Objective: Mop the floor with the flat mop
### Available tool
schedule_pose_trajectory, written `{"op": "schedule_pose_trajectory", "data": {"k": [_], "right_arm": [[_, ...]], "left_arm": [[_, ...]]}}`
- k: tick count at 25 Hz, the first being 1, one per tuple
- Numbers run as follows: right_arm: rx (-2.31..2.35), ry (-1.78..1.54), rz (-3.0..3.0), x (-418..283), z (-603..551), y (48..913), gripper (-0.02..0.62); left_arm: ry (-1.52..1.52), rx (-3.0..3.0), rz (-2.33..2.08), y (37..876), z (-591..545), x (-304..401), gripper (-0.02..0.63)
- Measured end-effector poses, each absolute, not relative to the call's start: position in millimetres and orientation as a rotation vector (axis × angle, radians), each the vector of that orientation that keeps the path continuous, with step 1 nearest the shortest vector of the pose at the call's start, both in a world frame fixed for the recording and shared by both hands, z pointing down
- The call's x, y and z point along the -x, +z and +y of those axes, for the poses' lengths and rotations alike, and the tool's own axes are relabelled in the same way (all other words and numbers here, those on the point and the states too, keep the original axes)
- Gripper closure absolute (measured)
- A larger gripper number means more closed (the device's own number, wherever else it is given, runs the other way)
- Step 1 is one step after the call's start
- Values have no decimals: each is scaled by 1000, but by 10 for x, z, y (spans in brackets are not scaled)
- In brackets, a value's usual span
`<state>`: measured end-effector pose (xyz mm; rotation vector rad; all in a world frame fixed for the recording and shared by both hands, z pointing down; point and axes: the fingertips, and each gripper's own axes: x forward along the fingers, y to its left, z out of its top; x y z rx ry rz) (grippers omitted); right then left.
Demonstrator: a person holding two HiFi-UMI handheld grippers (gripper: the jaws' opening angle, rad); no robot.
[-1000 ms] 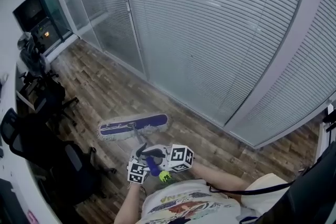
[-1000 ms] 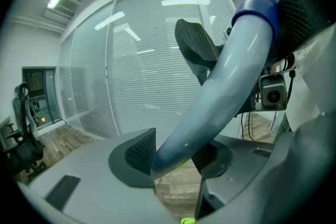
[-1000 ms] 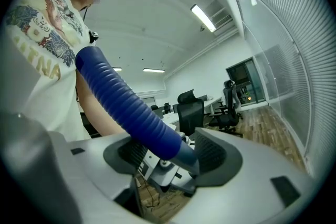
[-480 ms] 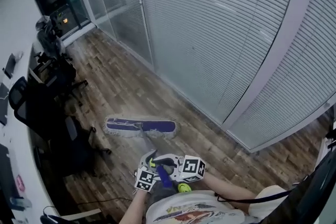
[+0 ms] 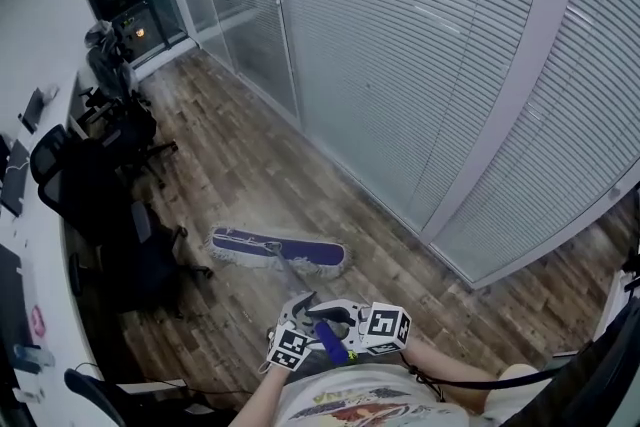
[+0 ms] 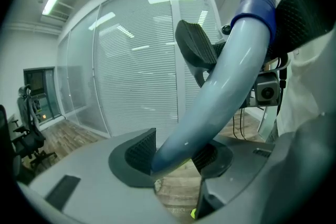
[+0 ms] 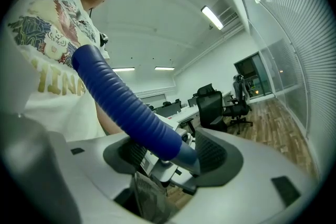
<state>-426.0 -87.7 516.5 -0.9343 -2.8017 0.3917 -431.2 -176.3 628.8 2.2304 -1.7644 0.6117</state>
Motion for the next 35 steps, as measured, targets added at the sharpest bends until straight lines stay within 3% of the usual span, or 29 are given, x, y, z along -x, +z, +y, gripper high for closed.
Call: {"op": "schedule_pose_trajectory", "data": {"k": [19,35], "right_arm": [[927,409,-2847,3566,978,4868,341],[905,394,-2882,3713,1253,4851,342]], "left_arm": [[408,-2197,-1823,5956,21,3551,439],[418,-2223,-1787,5950,286,3651,439]]}}
